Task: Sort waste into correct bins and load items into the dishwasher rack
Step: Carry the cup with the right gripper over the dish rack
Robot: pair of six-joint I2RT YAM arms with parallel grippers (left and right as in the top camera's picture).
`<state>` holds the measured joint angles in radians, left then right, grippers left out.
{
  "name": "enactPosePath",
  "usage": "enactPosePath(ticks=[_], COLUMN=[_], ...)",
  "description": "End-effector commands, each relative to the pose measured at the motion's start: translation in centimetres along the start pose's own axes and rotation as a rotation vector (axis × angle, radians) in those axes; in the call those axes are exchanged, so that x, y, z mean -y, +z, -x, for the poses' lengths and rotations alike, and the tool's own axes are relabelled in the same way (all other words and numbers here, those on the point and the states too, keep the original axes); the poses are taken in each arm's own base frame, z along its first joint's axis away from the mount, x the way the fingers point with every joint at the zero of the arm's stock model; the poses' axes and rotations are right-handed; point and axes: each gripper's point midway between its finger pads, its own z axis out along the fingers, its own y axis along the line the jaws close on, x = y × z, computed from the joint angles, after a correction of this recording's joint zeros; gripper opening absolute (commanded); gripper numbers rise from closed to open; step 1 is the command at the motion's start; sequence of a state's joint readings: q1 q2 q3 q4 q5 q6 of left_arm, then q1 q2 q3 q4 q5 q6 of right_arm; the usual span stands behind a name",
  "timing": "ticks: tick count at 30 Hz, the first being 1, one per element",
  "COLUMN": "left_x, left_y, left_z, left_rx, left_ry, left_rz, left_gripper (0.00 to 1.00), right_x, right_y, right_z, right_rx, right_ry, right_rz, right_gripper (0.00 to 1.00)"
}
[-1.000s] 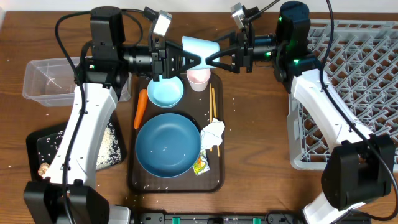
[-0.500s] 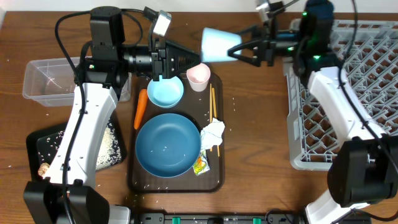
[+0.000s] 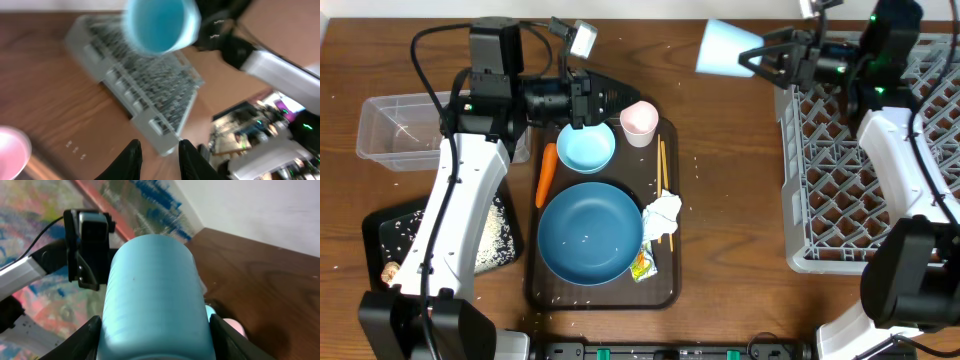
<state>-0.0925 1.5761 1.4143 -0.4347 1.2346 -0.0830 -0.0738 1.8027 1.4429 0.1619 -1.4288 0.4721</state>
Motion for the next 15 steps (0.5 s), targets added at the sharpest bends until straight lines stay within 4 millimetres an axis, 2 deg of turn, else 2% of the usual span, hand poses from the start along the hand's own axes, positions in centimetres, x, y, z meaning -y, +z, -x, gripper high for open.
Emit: enactPosePath(ticks=[1, 7, 13, 15], left_x=[-2.9, -5.5, -7.3, -7.7], left_y=[-0.4, -1.1, -1.9, -2.1], left_z=[-0.3, -1.6, -2.7, -2.9], left_rx=[0.007, -0.020, -0.043, -0.048], left_ry=[-0.035, -0.108, -0.152, -0.160], left_rz=[0.180, 0.337, 0.455, 0.481], left_gripper=[0.26, 0.26, 0.26, 0.26], right_x=[1.3, 4.0, 8.1, 8.8], right_y=[-1.2, -2.4, -4.2, -4.7], right_z=[0.9, 0.9, -0.7, -1.1], right_rx=[0.037, 0.082, 0.097, 0.091], right_ry=[0.028, 0.082, 0.163, 0.172], right_rz=[-0.057, -0.185, -0.420, -0.489], right_gripper=[0.48, 0.49, 0.50, 0.50])
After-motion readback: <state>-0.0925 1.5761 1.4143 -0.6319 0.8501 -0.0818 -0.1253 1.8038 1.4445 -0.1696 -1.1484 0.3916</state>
